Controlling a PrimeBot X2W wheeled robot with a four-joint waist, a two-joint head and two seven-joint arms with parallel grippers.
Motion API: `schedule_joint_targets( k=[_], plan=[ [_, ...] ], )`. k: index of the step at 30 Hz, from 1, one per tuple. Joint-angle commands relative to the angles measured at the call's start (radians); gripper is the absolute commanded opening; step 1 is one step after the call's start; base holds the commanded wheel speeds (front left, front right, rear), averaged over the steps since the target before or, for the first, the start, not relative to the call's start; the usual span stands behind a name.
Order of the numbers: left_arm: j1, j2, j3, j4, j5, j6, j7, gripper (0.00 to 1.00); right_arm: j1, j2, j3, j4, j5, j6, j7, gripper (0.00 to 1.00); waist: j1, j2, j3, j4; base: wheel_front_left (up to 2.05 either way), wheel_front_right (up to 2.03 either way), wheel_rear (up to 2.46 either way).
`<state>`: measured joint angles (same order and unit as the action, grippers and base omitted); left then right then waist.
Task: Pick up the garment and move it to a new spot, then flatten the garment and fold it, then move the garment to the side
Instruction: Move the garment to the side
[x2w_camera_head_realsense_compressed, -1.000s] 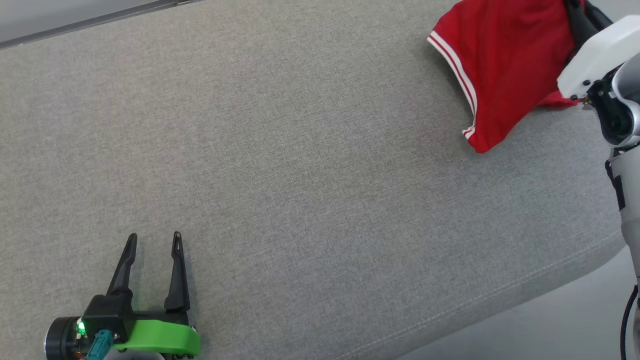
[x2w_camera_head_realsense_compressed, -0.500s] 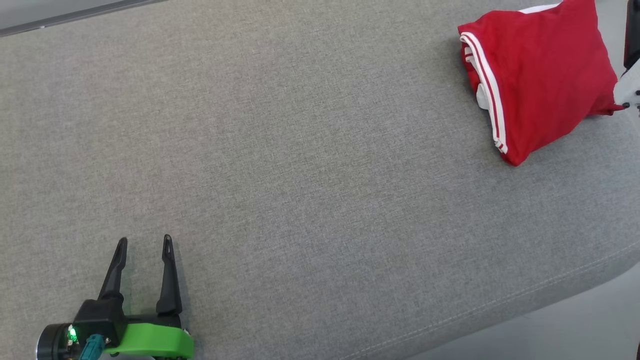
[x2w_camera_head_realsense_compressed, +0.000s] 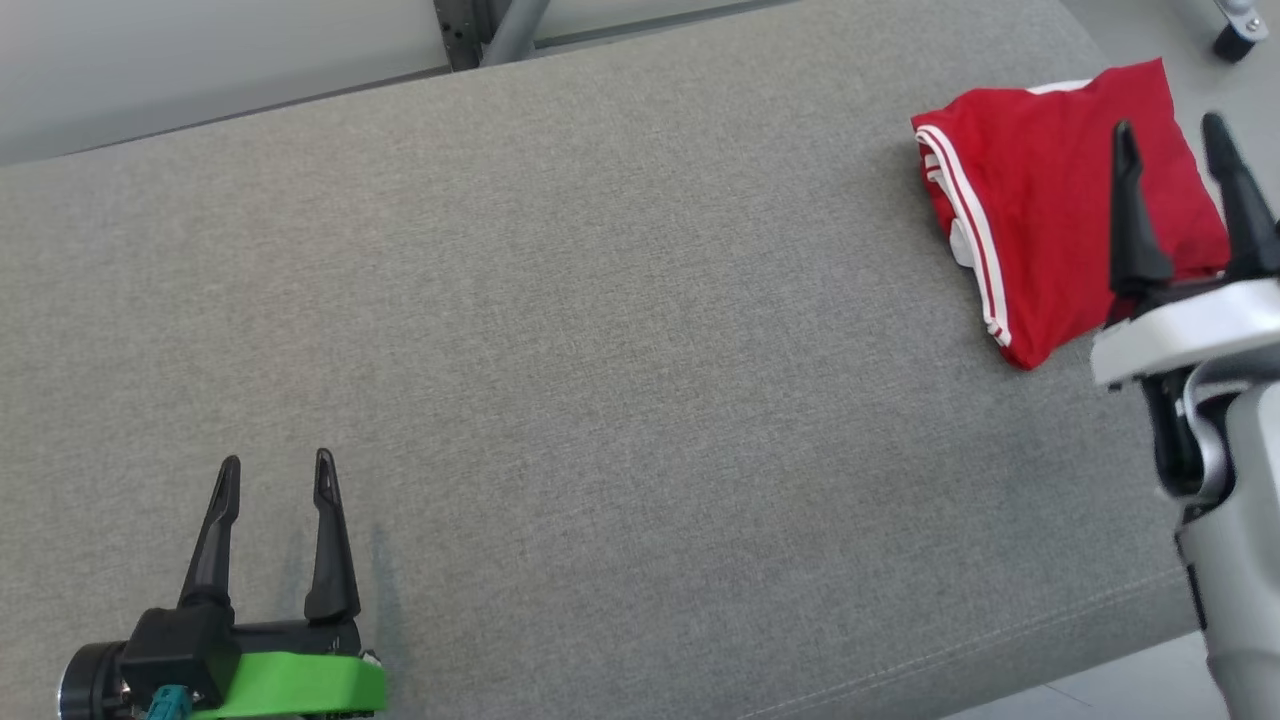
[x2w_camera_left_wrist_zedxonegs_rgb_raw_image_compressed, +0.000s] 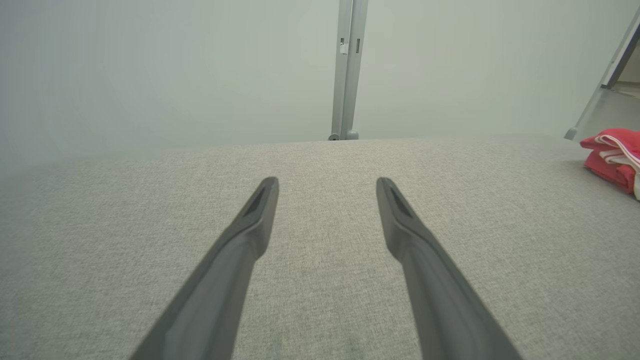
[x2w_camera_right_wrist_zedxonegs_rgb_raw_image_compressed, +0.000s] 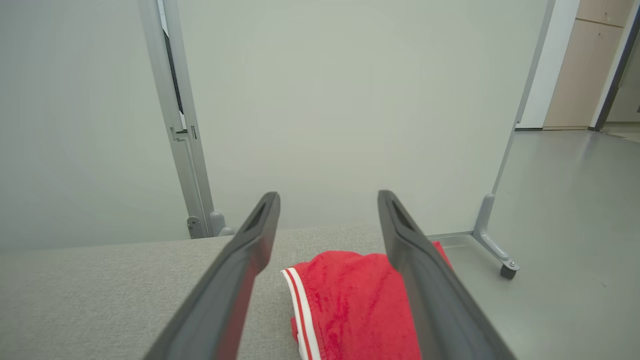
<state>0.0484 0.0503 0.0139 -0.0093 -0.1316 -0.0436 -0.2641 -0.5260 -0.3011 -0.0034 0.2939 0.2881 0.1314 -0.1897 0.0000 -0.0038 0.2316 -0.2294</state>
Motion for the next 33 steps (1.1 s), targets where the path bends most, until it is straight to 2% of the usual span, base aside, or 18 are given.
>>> schedule_joint_targets(
  k=[1, 6, 9, 17, 24, 33],
  plan=[
    [0.023, 0.001, -0.002, -0.004, -0.009, 0.007, 0.0, 1.0, 0.049, 0.021, 0.014, -0.016, 0.034, -0.001, -0.018, 1.0, 0.0, 0.0038, -0.056, 0.052, 0.0, 0.0, 0.0],
    [0.043, 0.001, -0.008, 0.002, -0.021, 0.016, 0.0, 1.0, 0.205, 0.044, 0.025, -0.046, 0.047, -0.002, -0.069, 1.0, 0.0, 0.0038, -0.102, 0.12, 0.0, 0.0, 0.0],
    [0.055, 0.001, 0.005, 0.024, -0.001, 0.006, 0.0, 1.0, 0.289, 0.091, 0.038, -0.059, 0.001, -0.001, -0.076, 1.0, 0.0, 0.0038, -0.127, 0.17, 0.0, 0.0, 0.0],
    [0.027, 0.001, 0.015, 0.089, -0.014, -0.02, 0.0, 1.0, 0.422, 0.213, -0.055, -0.098, -0.178, -0.002, -0.076, 1.0, 0.0, 0.0038, -0.149, 0.256, 0.0, 0.0, 0.0],
    [0.045, 0.001, 0.025, 0.139, -0.055, -0.038, 0.0, 1.0, 0.498, 0.249, -0.104, -0.127, -0.277, -0.002, -0.076, 1.0, 0.0, 0.0038, -0.181, 0.263, 0.0, 0.0, 0.0],
    [0.065, 0.001, 0.042, 0.179, -0.066, -0.061, 0.0, 1.0, 0.56, 0.25, -0.083, -0.152, -0.294, -0.002, -0.076, 1.0, 0.0, 0.0038, -0.216, 0.227, 0.0, 0.0, 0.0]
  ],
)
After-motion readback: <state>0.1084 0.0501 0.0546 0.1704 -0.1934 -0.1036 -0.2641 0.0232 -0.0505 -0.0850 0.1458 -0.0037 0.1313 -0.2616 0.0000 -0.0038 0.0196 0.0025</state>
